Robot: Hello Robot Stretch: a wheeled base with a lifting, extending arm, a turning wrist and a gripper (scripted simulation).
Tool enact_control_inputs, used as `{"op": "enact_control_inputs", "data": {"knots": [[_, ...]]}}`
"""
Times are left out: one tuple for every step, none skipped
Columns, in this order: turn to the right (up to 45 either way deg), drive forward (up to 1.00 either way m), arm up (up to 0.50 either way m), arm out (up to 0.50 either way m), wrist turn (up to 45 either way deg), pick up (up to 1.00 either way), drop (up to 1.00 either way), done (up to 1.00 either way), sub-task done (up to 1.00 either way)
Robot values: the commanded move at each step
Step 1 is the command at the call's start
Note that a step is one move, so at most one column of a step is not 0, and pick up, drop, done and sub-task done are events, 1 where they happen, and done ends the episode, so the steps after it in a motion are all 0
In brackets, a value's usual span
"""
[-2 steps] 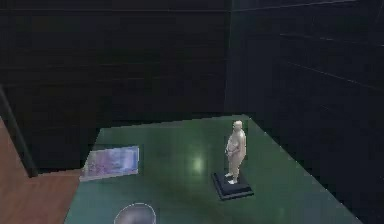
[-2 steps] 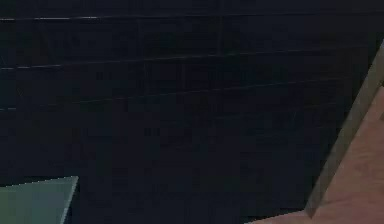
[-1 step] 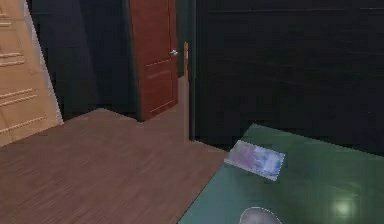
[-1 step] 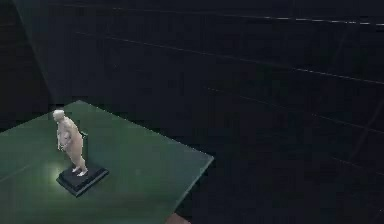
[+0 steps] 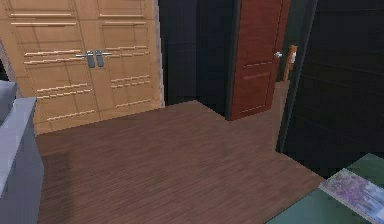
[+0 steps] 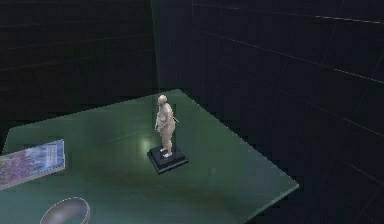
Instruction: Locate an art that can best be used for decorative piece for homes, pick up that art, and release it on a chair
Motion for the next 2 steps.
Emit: {"op": "enact_control_inputs", "data": {"knots": [[0.0,0.00,0.50,0.00,0.0,0.00,0.00,0.00,0.00],[0.0,0.00,0.32,0.00,0.0,0.00,0.00,0.00,0.00]]}}
